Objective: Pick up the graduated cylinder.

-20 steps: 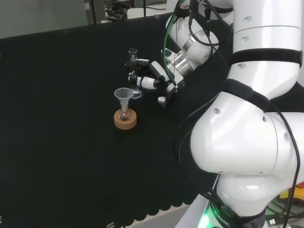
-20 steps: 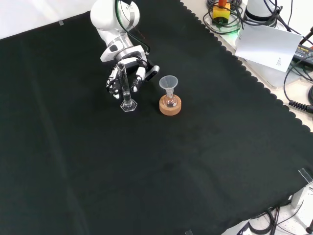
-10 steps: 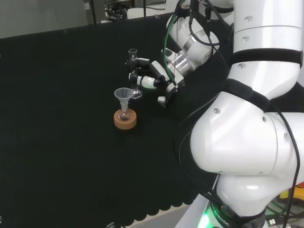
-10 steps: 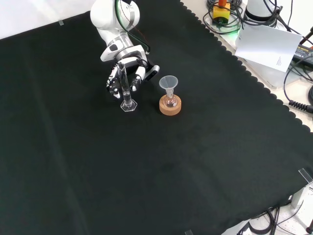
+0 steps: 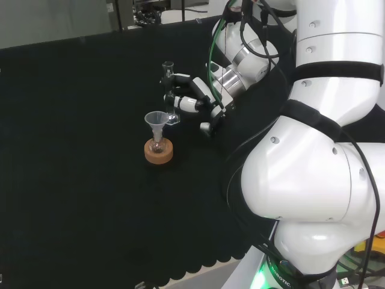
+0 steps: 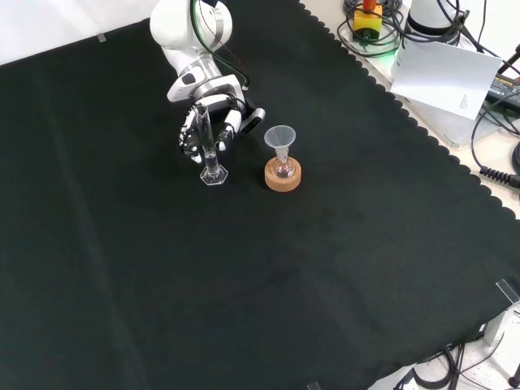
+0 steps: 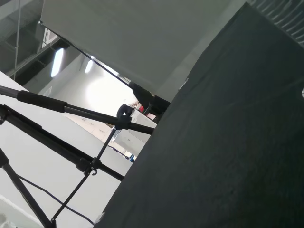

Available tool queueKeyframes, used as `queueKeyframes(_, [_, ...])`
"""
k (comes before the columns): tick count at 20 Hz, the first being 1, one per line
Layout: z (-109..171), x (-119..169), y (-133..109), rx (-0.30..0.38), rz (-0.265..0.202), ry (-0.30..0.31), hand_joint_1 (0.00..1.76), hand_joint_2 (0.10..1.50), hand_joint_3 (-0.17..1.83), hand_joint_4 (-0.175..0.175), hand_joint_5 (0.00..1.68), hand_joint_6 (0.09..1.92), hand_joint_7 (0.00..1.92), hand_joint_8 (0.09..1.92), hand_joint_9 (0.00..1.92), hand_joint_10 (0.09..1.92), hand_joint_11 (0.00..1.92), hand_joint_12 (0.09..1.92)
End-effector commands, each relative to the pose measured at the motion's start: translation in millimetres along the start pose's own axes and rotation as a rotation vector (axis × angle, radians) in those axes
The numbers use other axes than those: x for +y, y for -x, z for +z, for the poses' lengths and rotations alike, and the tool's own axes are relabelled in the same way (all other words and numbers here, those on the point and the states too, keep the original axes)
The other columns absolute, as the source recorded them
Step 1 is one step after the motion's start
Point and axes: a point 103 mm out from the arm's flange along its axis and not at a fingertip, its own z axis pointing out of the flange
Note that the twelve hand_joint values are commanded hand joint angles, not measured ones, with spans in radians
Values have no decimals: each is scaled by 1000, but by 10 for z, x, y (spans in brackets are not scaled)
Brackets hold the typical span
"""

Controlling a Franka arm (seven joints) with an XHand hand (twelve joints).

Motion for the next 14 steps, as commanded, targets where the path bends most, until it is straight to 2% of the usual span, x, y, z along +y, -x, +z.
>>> queueKeyframes(1, [-7, -2, -7, -5, 3, 2, 1056, 1098, -175, 31, 659, 557, 878, 515, 1115, 255, 833, 1058])
queueKeyframes(7, [8, -3, 6, -16, 7, 7, 1068, 1107, -175, 33, 705, 577, 970, 475, 1165, 222, 850, 1048])
queueKeyframes(9, [0, -5, -3, -33, 13, 14, 1075, 1124, -175, 50, 826, 531, 983, 458, 1186, 192, 866, 1036])
queueKeyframes(11, [-24, 1, -21, -61, 23, 20, 1076, 1132, -75, 34, 921, 846, 1025, 460, 1226, 176, 918, 1024])
queueKeyframes(12, [-41, 4, -32, -75, 26, 17, 1079, 1133, -43, 17, 938, 940, 1049, 462, 1249, 169, 954, 1009])
queueKeyframes(14, [-84, 4, -50, -95, 23, 10, 1090, 1131, -13, -16, 953, 1013, 1082, 455, 1282, 151, 1010, 975])
